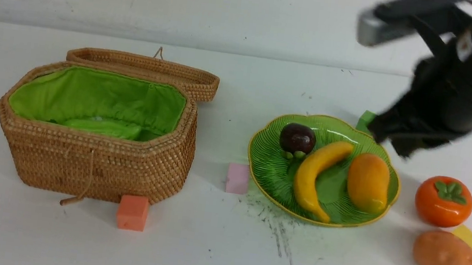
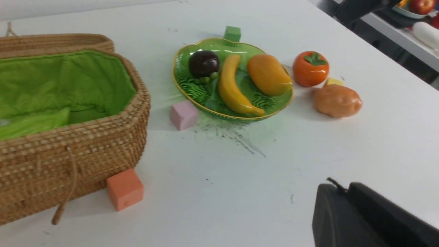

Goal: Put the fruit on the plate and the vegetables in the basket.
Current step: Use the right arm to grab a potato and put it into the left basket

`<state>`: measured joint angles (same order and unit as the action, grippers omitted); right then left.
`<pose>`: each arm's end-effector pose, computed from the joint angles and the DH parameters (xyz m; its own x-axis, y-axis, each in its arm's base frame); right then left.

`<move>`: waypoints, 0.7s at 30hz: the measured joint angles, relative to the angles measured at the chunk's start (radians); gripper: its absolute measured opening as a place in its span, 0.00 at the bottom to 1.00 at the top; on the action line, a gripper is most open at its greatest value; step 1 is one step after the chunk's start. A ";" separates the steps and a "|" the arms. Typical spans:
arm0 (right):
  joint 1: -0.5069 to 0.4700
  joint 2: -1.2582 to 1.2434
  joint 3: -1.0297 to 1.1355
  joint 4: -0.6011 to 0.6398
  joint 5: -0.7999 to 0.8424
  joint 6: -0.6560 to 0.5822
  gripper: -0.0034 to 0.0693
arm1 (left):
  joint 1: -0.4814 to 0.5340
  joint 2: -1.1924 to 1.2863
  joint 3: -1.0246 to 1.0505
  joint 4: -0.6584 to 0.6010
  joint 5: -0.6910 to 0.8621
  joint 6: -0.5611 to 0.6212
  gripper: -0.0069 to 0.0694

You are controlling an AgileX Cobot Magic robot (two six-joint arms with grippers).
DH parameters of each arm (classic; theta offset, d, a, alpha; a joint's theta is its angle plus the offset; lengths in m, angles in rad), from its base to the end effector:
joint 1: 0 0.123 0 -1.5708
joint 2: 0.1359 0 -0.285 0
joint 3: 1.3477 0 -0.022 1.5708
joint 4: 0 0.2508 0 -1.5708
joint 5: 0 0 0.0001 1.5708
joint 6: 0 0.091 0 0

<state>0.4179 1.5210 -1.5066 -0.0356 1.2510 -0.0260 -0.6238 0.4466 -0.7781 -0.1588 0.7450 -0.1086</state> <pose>0.2825 0.1221 0.3631 -0.8291 -0.4088 -0.3813 -0.4249 0.9041 -0.0454 0.0495 -0.0477 0.3733 -0.3973 0.0117 -0.9176 0.5894 0.7697 -0.2454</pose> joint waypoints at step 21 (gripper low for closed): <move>-0.242 0.033 0.278 0.036 -0.151 -0.077 0.97 | 0.000 0.000 0.000 -0.091 -0.003 0.136 0.16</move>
<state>0.1758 1.5543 -1.2285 0.0000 1.0999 -0.1030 -0.6238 0.4466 -0.7781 -0.2498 0.7422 0.0273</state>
